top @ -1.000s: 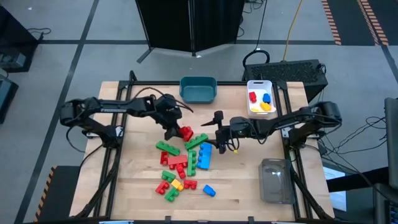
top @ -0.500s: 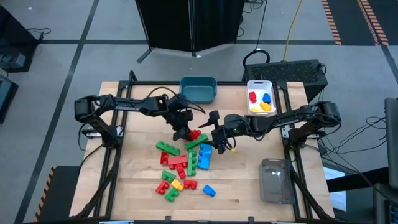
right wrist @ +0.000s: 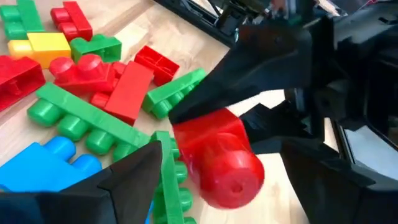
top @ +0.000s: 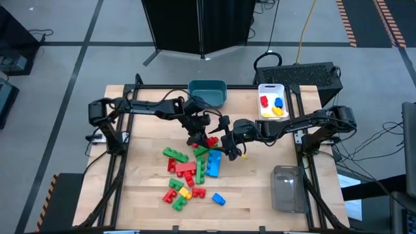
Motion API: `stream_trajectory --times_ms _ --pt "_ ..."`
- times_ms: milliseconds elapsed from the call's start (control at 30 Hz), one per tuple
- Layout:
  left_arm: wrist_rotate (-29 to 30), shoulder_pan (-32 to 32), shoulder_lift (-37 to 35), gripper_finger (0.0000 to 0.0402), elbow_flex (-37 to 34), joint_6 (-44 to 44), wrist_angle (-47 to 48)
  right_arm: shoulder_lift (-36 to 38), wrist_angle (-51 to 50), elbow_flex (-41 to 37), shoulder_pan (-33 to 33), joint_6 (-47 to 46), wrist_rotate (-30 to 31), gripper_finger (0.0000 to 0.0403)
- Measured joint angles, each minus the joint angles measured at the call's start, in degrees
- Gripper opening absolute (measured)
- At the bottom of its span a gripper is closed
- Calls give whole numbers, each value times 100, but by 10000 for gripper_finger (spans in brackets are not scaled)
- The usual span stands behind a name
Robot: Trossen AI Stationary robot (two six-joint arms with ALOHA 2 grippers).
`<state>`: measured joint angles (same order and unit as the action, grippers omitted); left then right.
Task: Sort blocks by size
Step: Put the one stud red game piece into the white bin
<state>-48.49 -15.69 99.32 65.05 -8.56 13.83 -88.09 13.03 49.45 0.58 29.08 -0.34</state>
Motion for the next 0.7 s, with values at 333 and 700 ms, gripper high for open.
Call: stream_trajectory --times_ms 333,700 --pt "-100 1 -6 123 20 2 -153 0 -81 0 0 6 2 195" --pt "123 3 -6 123 10 105 -241 2 -130 -11 -34 32 -208 119"
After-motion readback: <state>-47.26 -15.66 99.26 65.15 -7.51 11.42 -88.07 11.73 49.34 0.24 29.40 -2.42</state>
